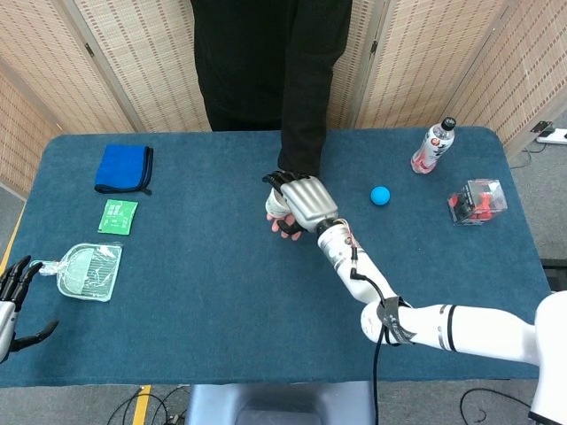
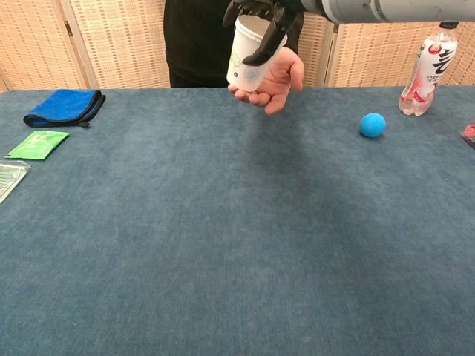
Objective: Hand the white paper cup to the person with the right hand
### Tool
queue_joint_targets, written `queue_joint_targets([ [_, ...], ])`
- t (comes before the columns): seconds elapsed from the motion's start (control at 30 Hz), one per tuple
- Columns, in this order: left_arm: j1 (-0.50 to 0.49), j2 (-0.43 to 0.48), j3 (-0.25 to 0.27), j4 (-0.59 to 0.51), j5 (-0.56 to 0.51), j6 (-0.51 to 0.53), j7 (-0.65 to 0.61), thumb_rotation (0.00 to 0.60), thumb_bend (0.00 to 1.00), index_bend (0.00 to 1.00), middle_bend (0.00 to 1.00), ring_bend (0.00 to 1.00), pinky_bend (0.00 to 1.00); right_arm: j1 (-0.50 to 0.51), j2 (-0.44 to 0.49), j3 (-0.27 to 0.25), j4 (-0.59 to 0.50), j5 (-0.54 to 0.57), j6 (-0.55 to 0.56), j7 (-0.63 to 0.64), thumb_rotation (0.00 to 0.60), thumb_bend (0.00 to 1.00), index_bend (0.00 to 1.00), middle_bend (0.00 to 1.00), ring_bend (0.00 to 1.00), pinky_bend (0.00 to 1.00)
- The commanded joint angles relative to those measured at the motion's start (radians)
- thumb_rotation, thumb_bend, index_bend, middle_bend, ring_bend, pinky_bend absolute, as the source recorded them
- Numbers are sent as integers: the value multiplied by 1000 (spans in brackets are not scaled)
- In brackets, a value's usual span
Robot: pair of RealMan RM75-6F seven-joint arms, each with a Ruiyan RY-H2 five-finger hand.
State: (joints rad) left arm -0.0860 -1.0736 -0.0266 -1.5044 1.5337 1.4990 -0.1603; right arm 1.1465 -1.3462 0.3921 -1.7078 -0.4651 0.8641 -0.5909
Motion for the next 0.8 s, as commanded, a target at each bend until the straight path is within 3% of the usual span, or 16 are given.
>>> queue_joint_targets([
  [0.03, 0, -1, -1, 0, -1, 0, 2, 600, 269, 69, 0, 0, 174, -2, 34, -8, -34, -8, 5, 15, 600, 212, 0, 0, 0, 5],
  [0.23, 1, -5, -2, -4, -2, 3, 17, 600, 269, 69, 0, 0, 174, -72, 166, 0, -208, -99, 81, 72, 600, 204, 0, 0, 0, 0],
  [0.43, 3, -11, 1, -12, 9, 14, 45, 600, 269, 69, 0, 0, 174, -245, 333, -59, -431, -327, 208, 140, 600, 204, 0, 0, 0, 0],
  [0.53, 3, -14, 4, -16, 17, 16, 56, 600, 269, 69, 0, 0, 174, -402, 409, -164, -524, -543, 273, 215, 600, 204, 0, 0, 0, 0],
  [0.6, 4, -16, 5, -18, 22, 20, 68, 600, 269, 69, 0, 0, 174, -518, 429, -265, -512, -741, 322, 276, 600, 204, 0, 0, 0, 0],
  [0.7, 6, -20, 7, -23, 32, 31, 82, 600, 269, 69, 0, 0, 174, -675, 387, -403, -383, -1024, 453, 344, 600, 203, 0, 0, 0, 0],
  [0.8, 9, -25, 10, -26, 43, 42, 98, 600, 268, 69, 0, 0, 173, -805, 296, -491, -198, -1193, 604, 370, 600, 204, 0, 0, 0, 0],
])
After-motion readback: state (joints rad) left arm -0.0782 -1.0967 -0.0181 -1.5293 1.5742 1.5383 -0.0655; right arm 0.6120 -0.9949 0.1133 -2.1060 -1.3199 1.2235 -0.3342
